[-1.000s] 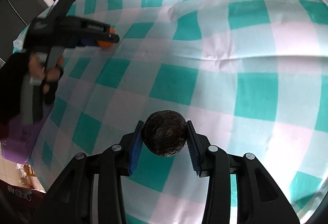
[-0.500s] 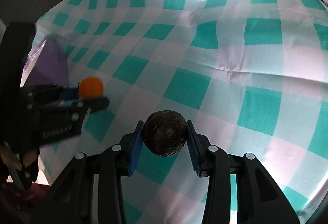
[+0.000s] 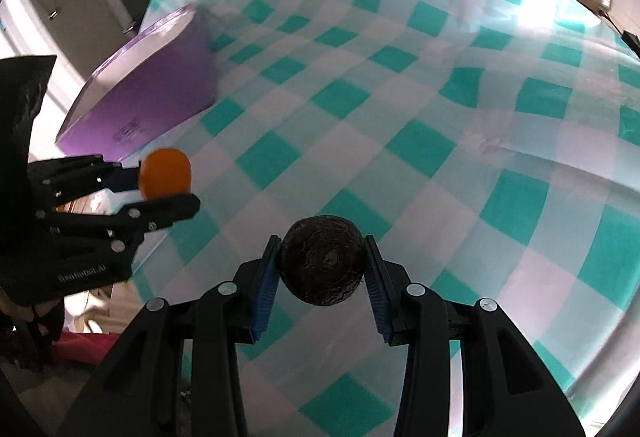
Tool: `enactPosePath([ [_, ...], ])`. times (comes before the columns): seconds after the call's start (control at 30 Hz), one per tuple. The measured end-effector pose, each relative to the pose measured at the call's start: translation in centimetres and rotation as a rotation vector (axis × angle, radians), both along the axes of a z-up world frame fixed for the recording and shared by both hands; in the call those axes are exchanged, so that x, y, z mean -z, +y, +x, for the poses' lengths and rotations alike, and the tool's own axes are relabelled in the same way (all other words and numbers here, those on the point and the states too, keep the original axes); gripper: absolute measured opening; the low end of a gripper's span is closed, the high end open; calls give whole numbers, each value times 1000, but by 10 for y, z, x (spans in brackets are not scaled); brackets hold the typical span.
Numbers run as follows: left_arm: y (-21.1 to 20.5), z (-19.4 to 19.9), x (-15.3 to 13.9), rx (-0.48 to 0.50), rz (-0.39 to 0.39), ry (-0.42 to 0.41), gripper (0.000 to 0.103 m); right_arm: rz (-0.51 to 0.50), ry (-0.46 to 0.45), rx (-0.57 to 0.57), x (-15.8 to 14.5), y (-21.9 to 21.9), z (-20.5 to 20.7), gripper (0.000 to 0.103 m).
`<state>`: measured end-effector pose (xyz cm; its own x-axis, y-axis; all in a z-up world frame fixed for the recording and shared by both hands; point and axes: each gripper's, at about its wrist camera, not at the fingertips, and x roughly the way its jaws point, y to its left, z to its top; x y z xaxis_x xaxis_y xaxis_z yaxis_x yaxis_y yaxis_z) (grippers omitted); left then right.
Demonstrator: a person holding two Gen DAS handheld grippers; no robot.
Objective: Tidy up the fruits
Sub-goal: 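Carry the orange and dark fruit with both grippers over the purple box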
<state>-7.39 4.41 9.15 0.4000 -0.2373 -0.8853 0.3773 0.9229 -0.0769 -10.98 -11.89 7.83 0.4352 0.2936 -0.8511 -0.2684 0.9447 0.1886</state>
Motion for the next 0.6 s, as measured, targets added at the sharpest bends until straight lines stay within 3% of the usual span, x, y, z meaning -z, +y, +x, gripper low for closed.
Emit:
enactPosePath([
  [0.23,23,-24,-9,-57,3,-22,45,-2,-18,-72,-8,25,-18,41],
  [0.6,60,-26,-22,-71,-13,-81,45,7,-18,-71,-14,57,-11,41],
])
